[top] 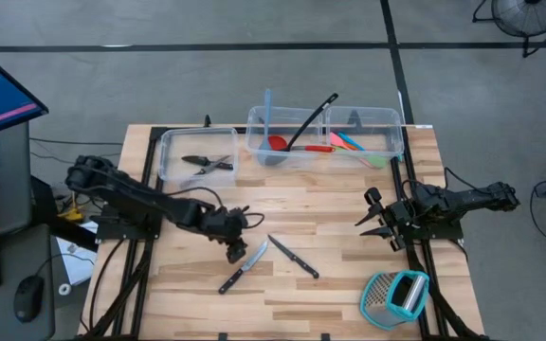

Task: Pick & Place Kitchen Items
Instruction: Put the black knife into the top left transparent bin

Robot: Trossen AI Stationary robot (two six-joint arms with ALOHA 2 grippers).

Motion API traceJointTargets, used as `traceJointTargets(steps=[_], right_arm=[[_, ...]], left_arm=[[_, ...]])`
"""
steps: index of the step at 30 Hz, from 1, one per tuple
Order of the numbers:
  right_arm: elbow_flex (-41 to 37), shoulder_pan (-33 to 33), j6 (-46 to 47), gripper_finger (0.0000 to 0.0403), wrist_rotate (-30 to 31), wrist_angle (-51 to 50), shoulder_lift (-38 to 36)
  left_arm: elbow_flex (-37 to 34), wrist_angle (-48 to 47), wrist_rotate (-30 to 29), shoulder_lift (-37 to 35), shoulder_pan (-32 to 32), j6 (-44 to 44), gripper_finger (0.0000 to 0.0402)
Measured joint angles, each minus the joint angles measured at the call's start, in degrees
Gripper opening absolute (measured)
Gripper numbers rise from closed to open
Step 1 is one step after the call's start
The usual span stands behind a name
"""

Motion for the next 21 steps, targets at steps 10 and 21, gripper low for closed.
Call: traceJointTargets(steps=[10, 21], right_arm=[[-0.01, -0.02, -0.02, 0.0124, 0.0, 0.0, 0.0], [-0.02, 0.0, -0.02, 0.0124, 0.0, 0.04, 0.0]], left_arm=[[0.1, -0.15, 6.6, 2.36, -5.57, -6.83, 0.021], [1.01, 6.33, 7.54, 2.07, -5.91, 3.21, 0.0156]])
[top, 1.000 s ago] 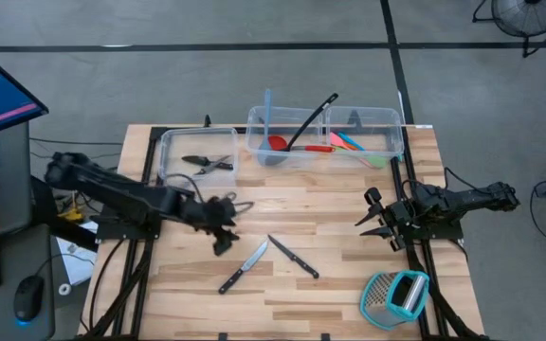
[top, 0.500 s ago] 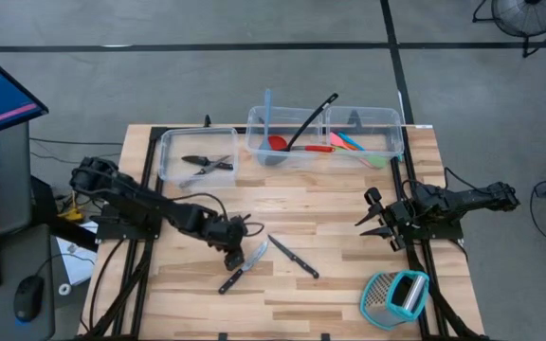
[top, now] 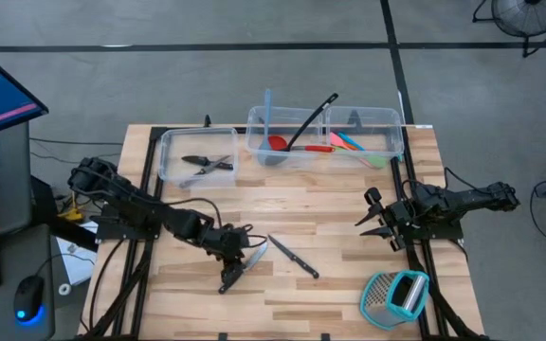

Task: Pick & Place Kitchen Items
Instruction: Put the black knife into the top left transparent bin

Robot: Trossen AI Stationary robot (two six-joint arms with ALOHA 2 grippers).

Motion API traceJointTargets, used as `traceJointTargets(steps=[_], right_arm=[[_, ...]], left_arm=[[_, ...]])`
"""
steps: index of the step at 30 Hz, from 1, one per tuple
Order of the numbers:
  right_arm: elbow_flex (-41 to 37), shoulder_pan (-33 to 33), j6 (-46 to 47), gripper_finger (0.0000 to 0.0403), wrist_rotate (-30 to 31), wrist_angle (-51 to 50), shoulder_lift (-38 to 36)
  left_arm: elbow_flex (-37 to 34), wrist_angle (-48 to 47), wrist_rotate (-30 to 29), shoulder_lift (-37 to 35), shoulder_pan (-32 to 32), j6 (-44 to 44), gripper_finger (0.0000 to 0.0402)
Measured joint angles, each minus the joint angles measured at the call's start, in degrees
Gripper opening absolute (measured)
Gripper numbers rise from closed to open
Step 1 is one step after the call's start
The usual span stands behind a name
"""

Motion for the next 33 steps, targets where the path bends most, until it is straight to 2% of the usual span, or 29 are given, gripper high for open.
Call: traceJointTargets(steps=[5, 7, 12, 15, 26, 33], right_arm=[[0.0, -0.02, 0.02, 0.0124, 0.0, -0.02, 0.0], [0.0, -0.02, 0.0, 0.0124, 0.0, -0.02, 0.0], [0.0, -0.02, 0.01, 0.0124, 0.0, 0.08, 0.0], [0.0, -0.02, 0.01, 0.0124, 0.0, 0.09, 0.0], [0.0, 0.0, 0.0, 0.0124, 0.0, 0.17, 0.0], [0.0, -0.01, 0.0, 0.0124, 0.0, 0.2, 0.0]], left_arm=[[0.05, 0.62, 4.65, 2.83, 1.51, 0.6, 0.0036], [0.05, 2.73, 8.33, 4.75, 1.67, 0.44, 0.0012], [0.05, 9.19, 18.27, 9.7, 3.14, 0.93, 0.0001], [-0.04, 9.59, 20.66, 10.46, 4.7, 1.55, 0.0001], [-0.06, 8.65, 19.75, 10.68, 7.33, 4.68, 0.0001], [-0.13, 6.88, 16.4, 10.9, 7.49, 4.6, 0.0]])
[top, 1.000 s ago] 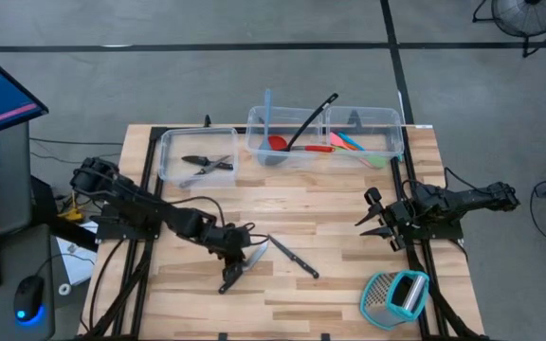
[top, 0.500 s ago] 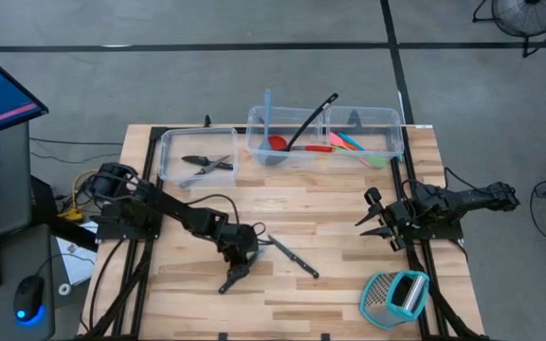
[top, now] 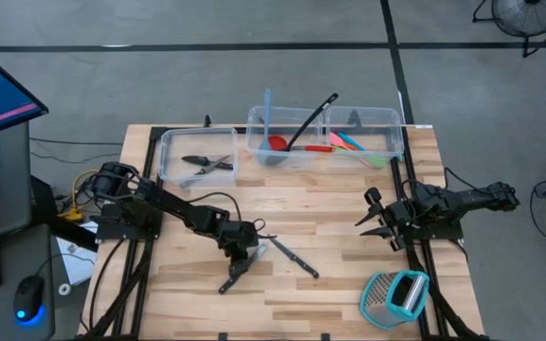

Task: Pick & Place Kitchen Items
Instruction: Put the black knife into the top left transparent bin

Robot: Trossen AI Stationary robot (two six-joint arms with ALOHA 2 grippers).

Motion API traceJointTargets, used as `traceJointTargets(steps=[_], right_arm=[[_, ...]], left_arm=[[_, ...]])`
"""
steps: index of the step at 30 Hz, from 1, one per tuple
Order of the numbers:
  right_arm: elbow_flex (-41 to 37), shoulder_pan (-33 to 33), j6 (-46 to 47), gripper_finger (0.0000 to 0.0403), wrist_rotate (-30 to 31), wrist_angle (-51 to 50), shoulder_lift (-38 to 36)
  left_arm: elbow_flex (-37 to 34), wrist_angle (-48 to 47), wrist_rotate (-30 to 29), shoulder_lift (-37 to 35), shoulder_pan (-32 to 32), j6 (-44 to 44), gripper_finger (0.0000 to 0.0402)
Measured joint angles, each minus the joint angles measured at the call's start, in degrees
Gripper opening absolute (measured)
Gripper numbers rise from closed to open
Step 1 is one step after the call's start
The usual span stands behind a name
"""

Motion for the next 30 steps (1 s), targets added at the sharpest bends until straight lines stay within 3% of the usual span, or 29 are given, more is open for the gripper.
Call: traceJointTargets(steps=[15, 30], right_arm=[[0.0, -0.01, 0.0, 0.0124, 0.0, 0.04, 0.0], [0.0, 0.0, 0.01, 0.0124, 0.0, 0.04, 0.0]], left_arm=[[0.08, -3.25, -4.37, -0.02, 2.3, 5.77, 0.0], [0.18, -17.69, -21.01, -3.92, 14.05, 15.33, 0.0001]])
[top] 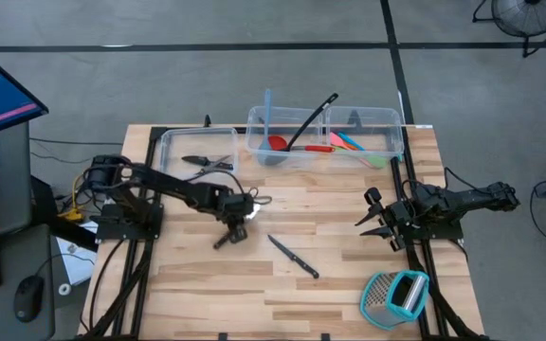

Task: Pick & Place Kitchen Items
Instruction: Put the black knife into the top left transparent bin

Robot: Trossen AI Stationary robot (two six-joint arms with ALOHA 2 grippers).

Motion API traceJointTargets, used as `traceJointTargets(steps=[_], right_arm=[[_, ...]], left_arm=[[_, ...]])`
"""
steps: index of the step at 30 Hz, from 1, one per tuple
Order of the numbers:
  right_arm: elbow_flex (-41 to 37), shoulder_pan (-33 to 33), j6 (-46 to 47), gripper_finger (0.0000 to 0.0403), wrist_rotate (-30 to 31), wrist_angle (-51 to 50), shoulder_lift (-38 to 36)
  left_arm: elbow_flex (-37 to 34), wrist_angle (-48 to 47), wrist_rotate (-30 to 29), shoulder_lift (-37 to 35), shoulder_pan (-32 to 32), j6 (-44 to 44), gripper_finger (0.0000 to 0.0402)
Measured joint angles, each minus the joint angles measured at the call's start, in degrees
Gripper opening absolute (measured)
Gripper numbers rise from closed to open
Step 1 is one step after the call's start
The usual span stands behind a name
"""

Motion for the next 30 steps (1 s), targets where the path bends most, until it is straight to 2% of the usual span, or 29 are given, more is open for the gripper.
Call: traceJointTargets(steps=[6, 16, 24, 30], right_arm=[[0.0, 0.01, 0.02, 0.0124, 0.0, 0.02, 0.0], [0.0, -0.01, -0.01, 0.0124, 0.0, 0.04, 0.0], [0.0, 0.0, 0.0, 0.0124, 0.0, 0.01, -0.01], [0.0, -0.01, 0.0, 0.0124, 0.0, 0.02, 0.0]], left_arm=[[-0.2, -4.12, -5.47, -9.22, 2.62, -1.42, 0.0001], [-0.22, -12.72, -5.29, -24.24, -2.06, -11.5, 0.0001], [-0.22, -13.46, -5.09, -27.39, -9.9, -13.91, 0.0004], [-0.2, -14.4, -5.2, -26.08, -15.79, -14.71, 0.005]])
